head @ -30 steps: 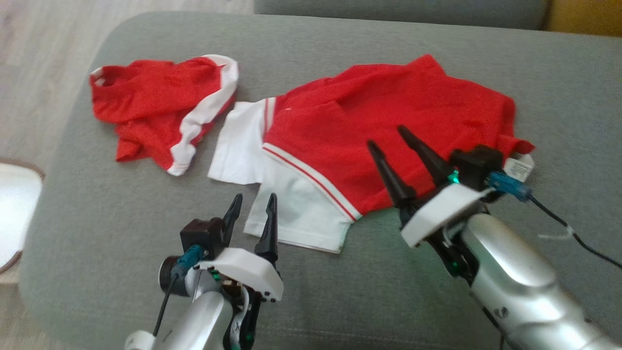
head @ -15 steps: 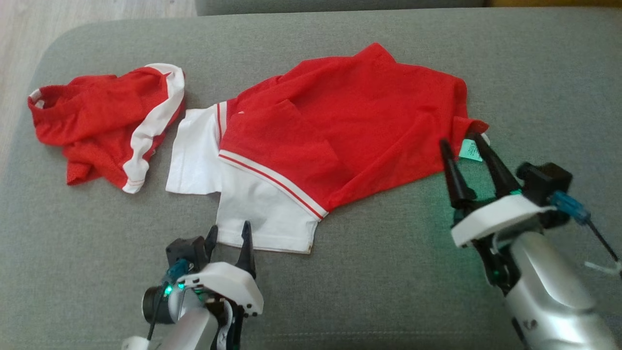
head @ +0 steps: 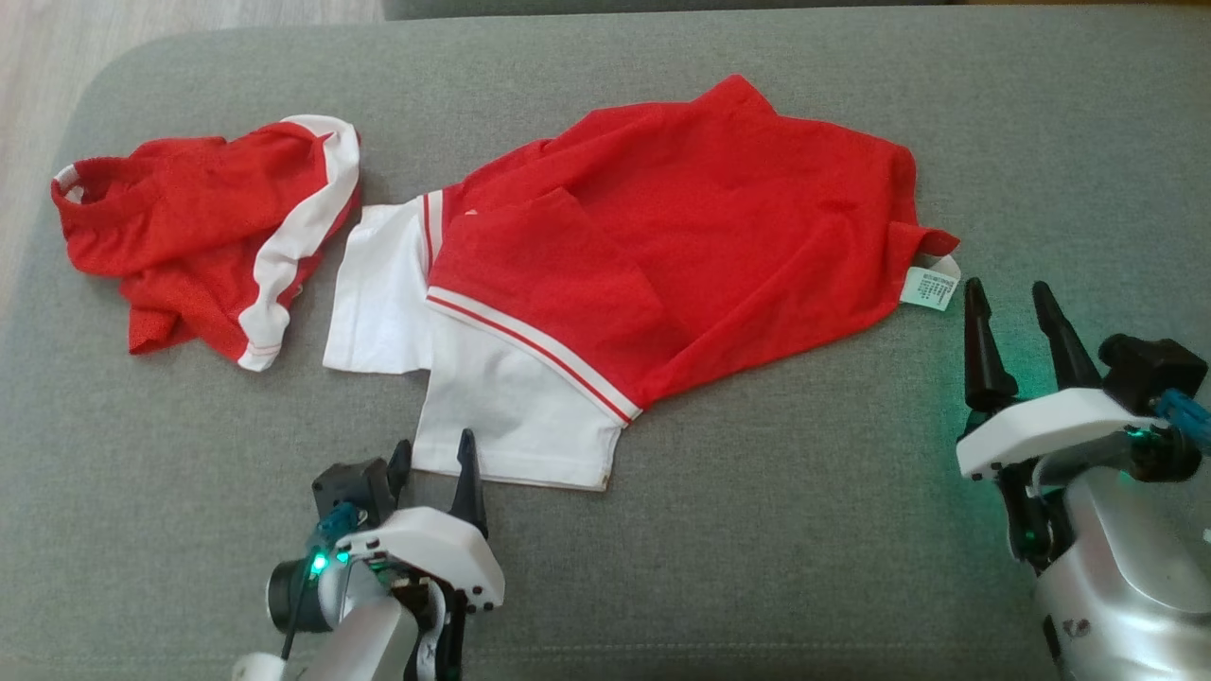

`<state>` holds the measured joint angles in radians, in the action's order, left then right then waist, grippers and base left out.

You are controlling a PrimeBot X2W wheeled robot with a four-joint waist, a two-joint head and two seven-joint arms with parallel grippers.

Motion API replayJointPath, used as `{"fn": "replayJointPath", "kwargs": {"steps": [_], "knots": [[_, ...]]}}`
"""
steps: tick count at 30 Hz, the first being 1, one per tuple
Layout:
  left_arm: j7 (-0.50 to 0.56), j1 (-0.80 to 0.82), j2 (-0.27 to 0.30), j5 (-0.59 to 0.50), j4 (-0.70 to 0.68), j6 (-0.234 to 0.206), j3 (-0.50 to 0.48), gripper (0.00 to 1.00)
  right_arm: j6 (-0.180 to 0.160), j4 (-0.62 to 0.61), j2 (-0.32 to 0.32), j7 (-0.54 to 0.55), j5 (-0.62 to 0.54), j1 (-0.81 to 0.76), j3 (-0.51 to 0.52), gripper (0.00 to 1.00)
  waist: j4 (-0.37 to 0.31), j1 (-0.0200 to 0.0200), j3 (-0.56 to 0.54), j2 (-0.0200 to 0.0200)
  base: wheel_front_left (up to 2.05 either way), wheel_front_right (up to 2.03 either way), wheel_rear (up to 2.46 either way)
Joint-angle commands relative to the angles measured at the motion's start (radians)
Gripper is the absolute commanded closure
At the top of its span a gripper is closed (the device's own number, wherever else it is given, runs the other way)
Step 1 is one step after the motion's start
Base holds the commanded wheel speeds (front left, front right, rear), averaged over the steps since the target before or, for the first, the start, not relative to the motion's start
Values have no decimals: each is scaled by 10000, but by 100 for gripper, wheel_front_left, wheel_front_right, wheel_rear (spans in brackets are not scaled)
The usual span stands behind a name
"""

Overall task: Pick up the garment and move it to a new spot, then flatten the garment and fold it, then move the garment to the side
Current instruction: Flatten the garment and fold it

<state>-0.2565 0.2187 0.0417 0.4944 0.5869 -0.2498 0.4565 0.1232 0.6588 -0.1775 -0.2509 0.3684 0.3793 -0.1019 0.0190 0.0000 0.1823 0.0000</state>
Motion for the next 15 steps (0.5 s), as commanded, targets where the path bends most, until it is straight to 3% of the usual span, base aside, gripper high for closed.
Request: {"fn": "replayJointPath", "kwargs": {"steps": [1, 4, 5, 6, 7, 13, 15], "knots": [[-53, 284, 85, -35, -139, -9, -293, 0, 75, -78, 33, -108, -186, 305, -17, 0, -20, 0, 39, 0, 0, 0, 0], [-53, 366, 85, 91, 49, 97, -112, 0, 75, 195, 87, -108, -355, 389, 81, 0, -30, 0, 131, 0, 0, 0, 0], [-53, 408, 85, 119, 112, 137, -13, 5, 75, 282, 103, -108, -388, 426, 111, 0, -23, 0, 167, 0, 0, 0, 0], [-53, 450, 85, 160, 169, 174, 77, 88, 75, 366, 116, -108, -422, 468, 134, 0, -13, 0, 203, 0, 0, 0, 0], [-53, 490, 85, 210, 200, 202, 148, 100, 75, 432, 129, -108, -454, 516, 148, 0, 1, 0, 241, 0, 0, 0, 0], [-53, 707, 85, 363, 147, 248, 490, 100, 75, 683, 157, -108, -512, 793, 221, 0, 162, 0, 484, 0, 0, 0, 0], [-53, 789, 85, 358, 85, 242, 590, 100, 75, 729, 174, -108, -497, 899, 220, 5, 238, 0, 569, 0, 0, 0, 0]]}}
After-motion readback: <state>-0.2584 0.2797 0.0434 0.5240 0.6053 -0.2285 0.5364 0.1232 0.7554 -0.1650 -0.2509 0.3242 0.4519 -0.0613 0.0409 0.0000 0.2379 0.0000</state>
